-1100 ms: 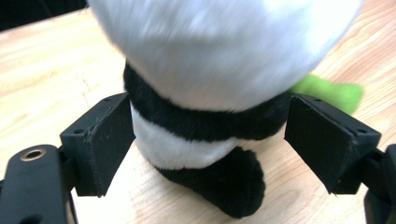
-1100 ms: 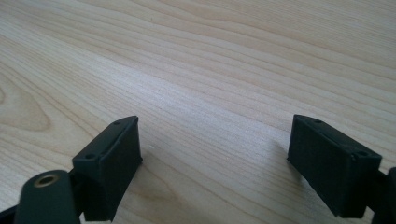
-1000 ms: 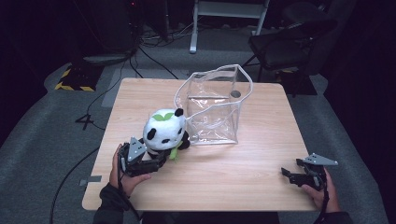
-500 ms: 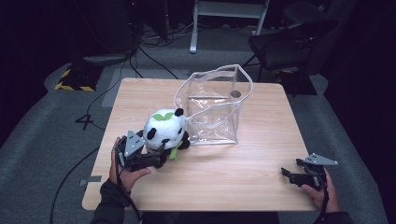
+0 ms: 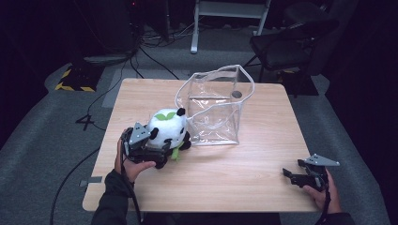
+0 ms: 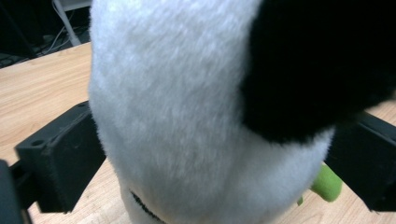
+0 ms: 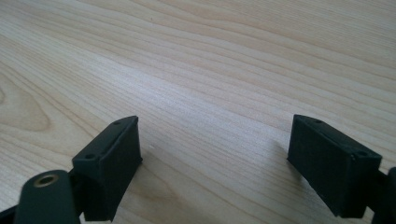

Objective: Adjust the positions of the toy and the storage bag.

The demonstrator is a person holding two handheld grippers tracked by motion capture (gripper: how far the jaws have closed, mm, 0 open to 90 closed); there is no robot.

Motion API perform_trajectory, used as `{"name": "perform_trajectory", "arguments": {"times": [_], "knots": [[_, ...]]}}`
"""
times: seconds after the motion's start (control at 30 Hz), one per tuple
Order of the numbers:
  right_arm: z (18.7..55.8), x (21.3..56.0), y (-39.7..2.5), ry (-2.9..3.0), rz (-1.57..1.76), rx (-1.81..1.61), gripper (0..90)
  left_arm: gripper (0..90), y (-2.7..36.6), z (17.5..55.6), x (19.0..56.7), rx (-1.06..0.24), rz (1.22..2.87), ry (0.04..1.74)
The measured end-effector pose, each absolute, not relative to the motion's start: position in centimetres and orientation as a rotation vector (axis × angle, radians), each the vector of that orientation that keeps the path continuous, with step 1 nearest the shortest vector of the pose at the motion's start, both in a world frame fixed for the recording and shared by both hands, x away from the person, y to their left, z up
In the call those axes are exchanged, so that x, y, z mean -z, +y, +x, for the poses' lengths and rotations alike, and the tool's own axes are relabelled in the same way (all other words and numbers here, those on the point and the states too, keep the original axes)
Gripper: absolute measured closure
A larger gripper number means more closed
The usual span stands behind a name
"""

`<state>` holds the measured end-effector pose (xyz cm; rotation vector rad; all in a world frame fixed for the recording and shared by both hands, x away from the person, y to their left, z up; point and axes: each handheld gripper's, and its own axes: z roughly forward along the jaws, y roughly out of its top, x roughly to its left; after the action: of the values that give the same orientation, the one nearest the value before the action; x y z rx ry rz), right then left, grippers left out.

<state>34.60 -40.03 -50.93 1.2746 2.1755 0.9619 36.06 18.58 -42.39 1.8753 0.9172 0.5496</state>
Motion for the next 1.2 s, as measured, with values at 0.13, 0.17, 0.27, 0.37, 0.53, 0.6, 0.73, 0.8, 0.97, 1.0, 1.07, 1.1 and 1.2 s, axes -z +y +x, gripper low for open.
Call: {"name": "perform_trajectory", "arguments": {"times": [0.13,0.17,0.27,0.37,0.53,0.6,0.73,0.8,0.97,1.0,1.07,1.1,1.2], "knots": [[34.6,50.9,-40.0,2.175,1.274,-0.962,17.3,16.0,18.6,35.7,42.2,-0.56,1.906,0.881],[34.6,50.9,-40.0,2.176,1.274,-0.962,17.3,17.8,18.6,35.6,42.2,-0.563,1.909,0.879],[34.6,50.9,-40.0,2.175,1.274,-0.962,17.3,24.1,18.7,35.5,42.2,-0.562,1.907,0.871],[34.6,50.9,-40.0,2.176,1.274,-0.962,17.3,26.5,18.8,35.3,42.2,-0.565,1.913,0.865],[34.6,50.9,-40.0,2.176,1.274,-0.962,17.3,27.3,18.8,35.1,42.2,-0.557,1.909,0.88],[34.6,50.9,-40.0,2.176,1.274,-0.962,17.2,27.6,18.9,35.0,42.2,-0.554,1.908,0.884],[34.6,50.9,-40.0,2.176,1.275,-0.961,17.2,27.3,18.9,35.1,42.2,-0.548,1.91,0.888],[34.6,50.9,-40.0,2.176,1.277,-0.962,17.2,26.8,18.9,35.1,42.4,-0.546,1.898,0.892],[34.7,50.9,-40.0,2.175,1.283,-0.962,16.8,26.6,19.0,35.1,42.6,-0.543,1.888,0.897],[34.7,50.9,-40.0,2.175,1.283,-0.962,16.8,27.1,18.9,35.0,42.6,-0.551,1.892,0.894],[34.7,50.9,-40.0,2.175,1.284,-0.962,16.8,28.7,18.8,34.9,42.6,-0.559,1.895,0.892],[34.7,50.9,-40.0,2.175,1.284,-0.962,16.8,29.8,18.8,34.9,42.7,-0.559,1.89,0.894],[34.7,50.9,-40.0,2.175,1.283,-0.962,16.8,32.6,18.9,34.8,42.7,-0.567,1.885,0.893]]}}
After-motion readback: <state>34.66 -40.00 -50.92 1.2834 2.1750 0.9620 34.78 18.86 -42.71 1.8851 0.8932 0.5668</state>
